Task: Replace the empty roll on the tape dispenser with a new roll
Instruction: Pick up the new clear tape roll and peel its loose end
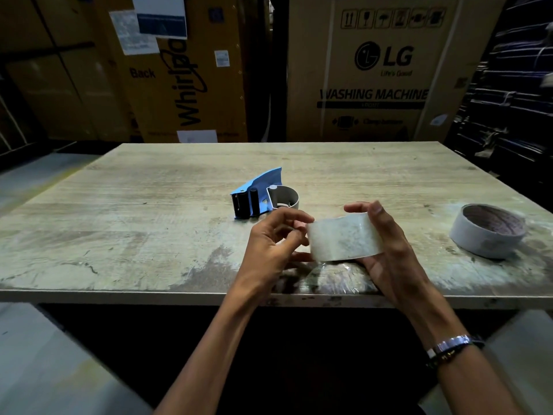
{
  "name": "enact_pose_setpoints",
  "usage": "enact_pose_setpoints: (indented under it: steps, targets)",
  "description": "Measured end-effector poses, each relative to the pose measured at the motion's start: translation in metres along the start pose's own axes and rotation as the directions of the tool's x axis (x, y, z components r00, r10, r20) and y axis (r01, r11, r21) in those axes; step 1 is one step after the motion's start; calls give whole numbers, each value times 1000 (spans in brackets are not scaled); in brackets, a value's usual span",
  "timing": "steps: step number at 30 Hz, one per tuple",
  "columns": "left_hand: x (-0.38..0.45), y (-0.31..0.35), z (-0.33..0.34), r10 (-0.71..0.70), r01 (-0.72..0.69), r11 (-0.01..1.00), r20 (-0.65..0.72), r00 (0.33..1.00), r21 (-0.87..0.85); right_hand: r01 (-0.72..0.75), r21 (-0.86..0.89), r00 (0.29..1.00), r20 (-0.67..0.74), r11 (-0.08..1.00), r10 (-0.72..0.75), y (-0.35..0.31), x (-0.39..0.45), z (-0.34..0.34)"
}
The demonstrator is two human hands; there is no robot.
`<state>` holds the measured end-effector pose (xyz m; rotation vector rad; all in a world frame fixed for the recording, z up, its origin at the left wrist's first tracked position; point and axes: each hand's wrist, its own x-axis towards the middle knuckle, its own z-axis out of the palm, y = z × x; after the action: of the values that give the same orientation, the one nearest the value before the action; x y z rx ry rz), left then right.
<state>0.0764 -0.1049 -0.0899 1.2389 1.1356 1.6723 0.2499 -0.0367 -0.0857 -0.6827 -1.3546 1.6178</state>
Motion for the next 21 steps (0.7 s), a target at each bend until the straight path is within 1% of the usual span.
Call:
enact_pose_setpoints:
  steps: [4, 8, 11, 15, 17, 18, 20, 21]
  targets:
    - [-2, 0, -1, -13, 14, 999, 40, 999, -34, -2, 39, 1000, -18, 999, 3, 0, 0, 0]
    - [-5, -1, 0, 9, -12, 999, 82, 997, 41, -10, 117, 999, -34, 993, 14, 1, 0, 0]
    - [-4, 0, 1, 36, -40, 998, 82, 996, 51, -8, 107, 998, -56, 994, 14, 1, 0, 1]
    - [-2, -1, 1, 58, -65, 992, 68, 996, 111, -9, 112, 995, -101, 994, 21, 1, -2, 5]
    - [-2, -1, 0, 76, -87, 986, 83, 994, 139, -78, 144, 990, -103, 986, 93, -3, -2, 5]
    - [-2, -1, -2, 90, -108, 979, 113, 990, 173, -126, 169, 986, -83, 977, 142, -6, -2, 4]
    - [-1, 0, -4, 79, -121, 975, 221, 972, 186, -211, 219, 976, -14, 953, 219, -14, -4, 1]
    - [0, 0, -4, 51, -95, 983, 264, 963, 159, -238, 227, 970, 8, 944, 243, -19, -4, 0]
